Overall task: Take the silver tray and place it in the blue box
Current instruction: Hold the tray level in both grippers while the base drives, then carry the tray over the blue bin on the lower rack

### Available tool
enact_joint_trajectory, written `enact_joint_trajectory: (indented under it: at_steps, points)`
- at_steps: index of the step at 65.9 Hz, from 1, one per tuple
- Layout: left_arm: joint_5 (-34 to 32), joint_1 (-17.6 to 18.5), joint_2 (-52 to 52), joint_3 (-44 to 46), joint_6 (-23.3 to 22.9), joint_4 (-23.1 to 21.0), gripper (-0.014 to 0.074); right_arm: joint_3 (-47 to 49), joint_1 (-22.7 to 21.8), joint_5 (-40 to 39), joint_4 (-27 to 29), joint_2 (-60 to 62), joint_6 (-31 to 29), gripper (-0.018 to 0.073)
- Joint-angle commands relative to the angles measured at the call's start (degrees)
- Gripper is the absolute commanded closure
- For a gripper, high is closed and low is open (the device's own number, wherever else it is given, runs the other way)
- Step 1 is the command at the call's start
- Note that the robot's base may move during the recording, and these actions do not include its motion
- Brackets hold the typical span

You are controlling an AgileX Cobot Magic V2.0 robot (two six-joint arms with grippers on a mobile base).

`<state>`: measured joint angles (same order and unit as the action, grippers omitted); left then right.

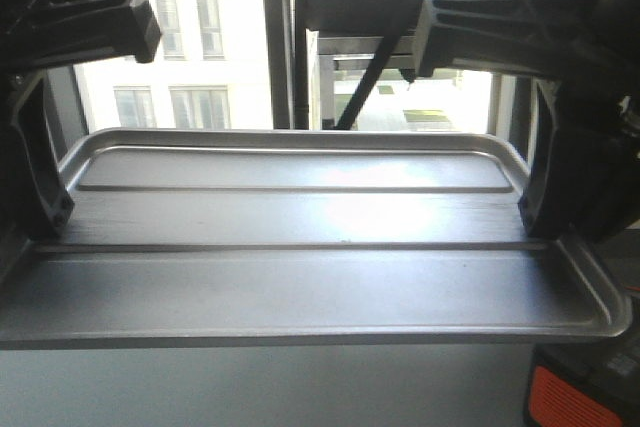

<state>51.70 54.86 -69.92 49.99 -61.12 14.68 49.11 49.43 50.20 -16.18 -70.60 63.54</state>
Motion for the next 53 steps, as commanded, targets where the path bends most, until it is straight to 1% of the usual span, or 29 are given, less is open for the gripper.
enact_joint_trajectory:
  at_steps: [1,53]
  points:
    - [-1.15,0.44,1.56,1.54,-0.34,0.74,0.0610,1.30,-0.29,-2.00,-1.92,1.29,0.12,0.0487]
    - [-1.15,0.44,1.56,1.54,-0.34,0.74,0.0610,1.30,-0.29,-2.00,-1.92,1.29,0.12,0.0487]
